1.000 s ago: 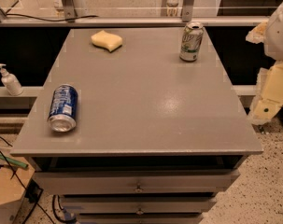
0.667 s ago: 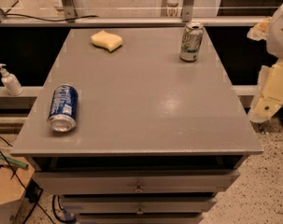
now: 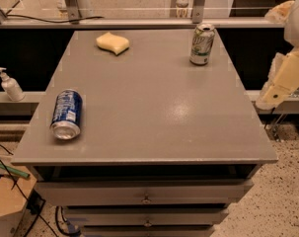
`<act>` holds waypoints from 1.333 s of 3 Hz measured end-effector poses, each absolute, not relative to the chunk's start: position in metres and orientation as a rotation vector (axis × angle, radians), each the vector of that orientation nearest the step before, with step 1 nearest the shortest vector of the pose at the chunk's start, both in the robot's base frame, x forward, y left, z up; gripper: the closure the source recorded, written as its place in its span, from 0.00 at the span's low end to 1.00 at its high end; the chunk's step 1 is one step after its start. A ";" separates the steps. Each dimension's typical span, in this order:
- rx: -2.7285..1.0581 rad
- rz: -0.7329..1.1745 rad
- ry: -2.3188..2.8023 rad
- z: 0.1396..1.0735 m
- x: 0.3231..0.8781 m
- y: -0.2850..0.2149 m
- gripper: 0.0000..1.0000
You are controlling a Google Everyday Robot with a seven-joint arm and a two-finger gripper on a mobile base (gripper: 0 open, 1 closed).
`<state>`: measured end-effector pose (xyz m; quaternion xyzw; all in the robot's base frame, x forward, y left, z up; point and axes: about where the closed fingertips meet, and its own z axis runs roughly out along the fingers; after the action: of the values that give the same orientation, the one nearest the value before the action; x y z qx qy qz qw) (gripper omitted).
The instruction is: Pick 7up can
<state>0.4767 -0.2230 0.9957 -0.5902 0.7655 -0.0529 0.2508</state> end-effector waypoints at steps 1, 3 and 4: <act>-1.528 -0.235 2.060 1.006 0.531 -0.245 0.00; -1.509 -0.226 2.071 1.002 0.540 -0.245 0.00; -1.388 -0.137 2.053 0.999 0.562 -0.247 0.00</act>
Offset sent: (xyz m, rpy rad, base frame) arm 0.0978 -0.0462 0.0102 -0.0009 -0.1206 -0.0972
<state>0.5616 -0.2470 0.9986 -0.5290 0.7827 -0.0522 0.3237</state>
